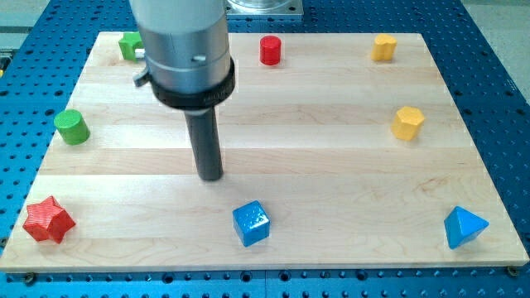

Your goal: Adjust the cube at the bottom center

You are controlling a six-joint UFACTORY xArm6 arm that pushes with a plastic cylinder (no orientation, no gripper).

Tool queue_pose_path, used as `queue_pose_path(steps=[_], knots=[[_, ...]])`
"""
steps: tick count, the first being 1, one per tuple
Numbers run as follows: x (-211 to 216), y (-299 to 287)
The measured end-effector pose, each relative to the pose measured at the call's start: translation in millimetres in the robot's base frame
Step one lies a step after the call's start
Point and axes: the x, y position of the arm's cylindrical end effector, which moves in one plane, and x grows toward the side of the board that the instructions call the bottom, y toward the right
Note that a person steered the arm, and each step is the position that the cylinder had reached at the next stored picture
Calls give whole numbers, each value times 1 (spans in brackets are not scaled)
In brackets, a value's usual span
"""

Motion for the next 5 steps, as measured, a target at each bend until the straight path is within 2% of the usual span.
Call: queue_pose_path(steps=[1, 2, 4, 5], knots=[[-32, 10], [-32, 10], [-61, -19], [-91, -27]])
